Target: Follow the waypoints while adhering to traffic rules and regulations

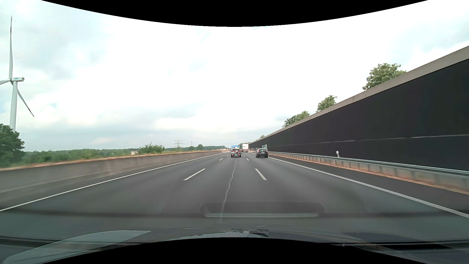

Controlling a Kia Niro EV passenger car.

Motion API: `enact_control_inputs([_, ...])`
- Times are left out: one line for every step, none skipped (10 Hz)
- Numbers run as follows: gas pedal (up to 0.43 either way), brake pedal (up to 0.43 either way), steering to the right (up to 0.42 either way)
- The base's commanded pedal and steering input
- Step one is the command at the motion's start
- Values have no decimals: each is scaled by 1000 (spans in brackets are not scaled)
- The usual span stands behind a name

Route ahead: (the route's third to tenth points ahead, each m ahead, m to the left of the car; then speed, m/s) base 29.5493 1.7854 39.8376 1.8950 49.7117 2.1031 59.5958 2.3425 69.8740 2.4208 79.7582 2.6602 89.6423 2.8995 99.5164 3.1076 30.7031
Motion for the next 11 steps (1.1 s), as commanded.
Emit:
enact_control_inputs([248, 0, -4])
enact_control_inputs([248, 0, -3])
enact_control_inputs([248, 0, -3])
enact_control_inputs([248, 0, -4])
enact_control_inputs([248, 0, -4])
enact_control_inputs([248, 0, -4])
enact_control_inputs([248, 0, -4])
enact_control_inputs([248, 0, -4])
enact_control_inputs([248, 0, -4])
enact_control_inputs([248, 0, -4])
enact_control_inputs([248, 0, -4])
